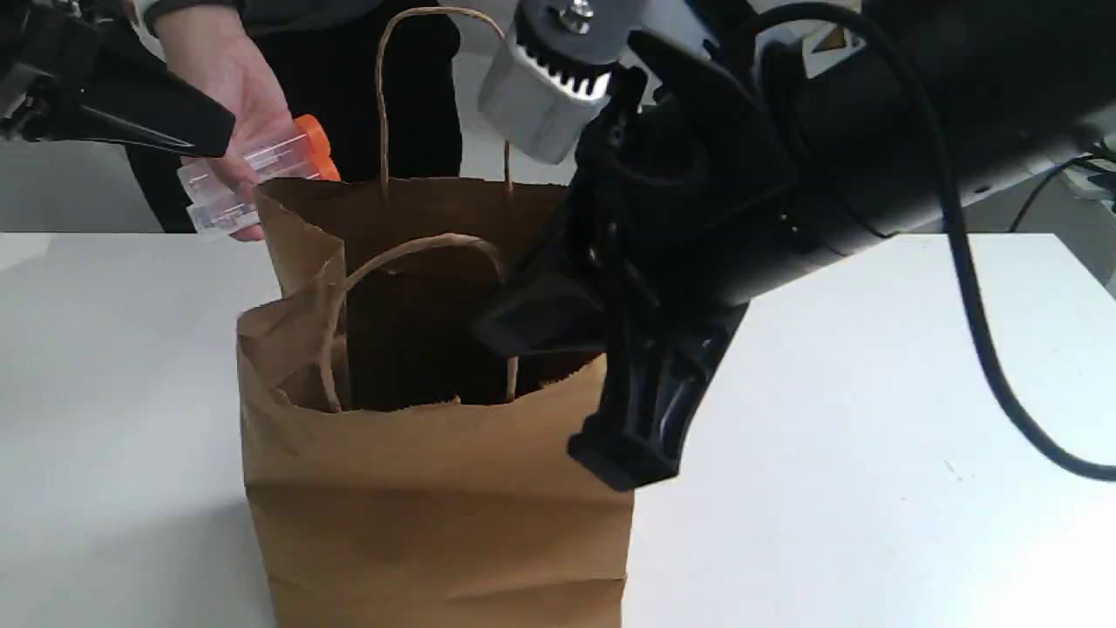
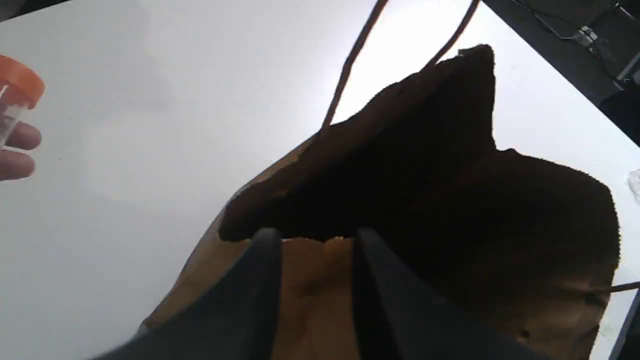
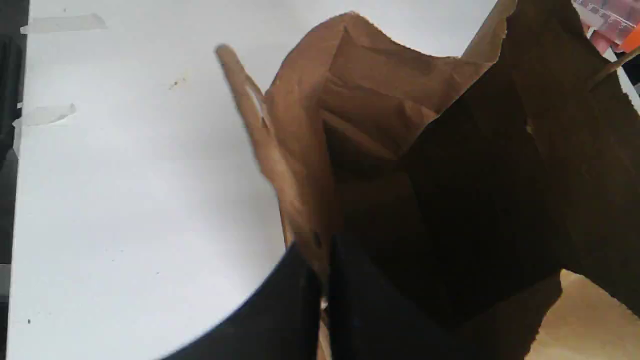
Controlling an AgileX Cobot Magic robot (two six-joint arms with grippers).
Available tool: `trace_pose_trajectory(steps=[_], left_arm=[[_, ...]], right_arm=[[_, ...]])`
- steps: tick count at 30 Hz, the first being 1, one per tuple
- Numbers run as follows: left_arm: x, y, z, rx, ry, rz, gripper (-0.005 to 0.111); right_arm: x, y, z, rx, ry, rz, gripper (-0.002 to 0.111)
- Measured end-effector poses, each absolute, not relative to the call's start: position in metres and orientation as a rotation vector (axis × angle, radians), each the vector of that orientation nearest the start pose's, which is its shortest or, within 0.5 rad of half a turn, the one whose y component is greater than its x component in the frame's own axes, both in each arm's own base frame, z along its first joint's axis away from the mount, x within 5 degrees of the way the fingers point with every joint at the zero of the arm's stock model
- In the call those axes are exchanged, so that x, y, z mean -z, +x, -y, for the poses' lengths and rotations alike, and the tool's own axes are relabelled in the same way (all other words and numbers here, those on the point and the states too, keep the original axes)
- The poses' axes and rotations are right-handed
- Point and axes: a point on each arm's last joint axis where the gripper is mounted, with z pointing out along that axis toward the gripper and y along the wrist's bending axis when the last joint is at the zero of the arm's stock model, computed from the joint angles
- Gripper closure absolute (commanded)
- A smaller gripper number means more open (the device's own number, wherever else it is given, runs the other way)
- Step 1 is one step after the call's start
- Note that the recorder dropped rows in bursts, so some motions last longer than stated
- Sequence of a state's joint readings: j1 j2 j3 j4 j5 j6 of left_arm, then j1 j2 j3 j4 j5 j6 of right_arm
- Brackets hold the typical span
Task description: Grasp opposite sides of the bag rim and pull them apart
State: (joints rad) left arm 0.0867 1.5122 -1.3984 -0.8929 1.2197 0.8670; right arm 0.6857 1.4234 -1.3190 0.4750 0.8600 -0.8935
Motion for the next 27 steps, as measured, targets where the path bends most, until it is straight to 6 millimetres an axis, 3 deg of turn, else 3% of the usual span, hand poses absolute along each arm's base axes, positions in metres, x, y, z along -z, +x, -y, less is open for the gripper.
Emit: trace_pose_trajectory(steps=[3,8,11,19,27], left_arm=[[-0.366,0.306,0.051,0.8,0.756,-2.25,0.077],[-0.359,0.307,0.078,0.634,0.884,-2.256,0.062],[-0.358,0.311,0.084,0.575,0.892,-2.237,0.062],[-0.354,0.327,0.086,0.536,0.859,-2.219,0.062],[-0.352,0.351,0.091,0.575,0.945,-2.256,0.062]], right_arm=[[-0.363,0.217,-0.218,-0.48,-1.522,-1.825,0.108],[-0.363,0.217,-0.218,-0.493,-1.499,-1.848,0.108],[-0.363,0.217,-0.218,-0.502,-1.483,-1.864,0.108],[-0.364,0.215,-0.22,-0.545,-1.464,-1.875,0.108],[-0.364,0.214,-0.22,-0.568,-1.455,-1.884,0.108]])
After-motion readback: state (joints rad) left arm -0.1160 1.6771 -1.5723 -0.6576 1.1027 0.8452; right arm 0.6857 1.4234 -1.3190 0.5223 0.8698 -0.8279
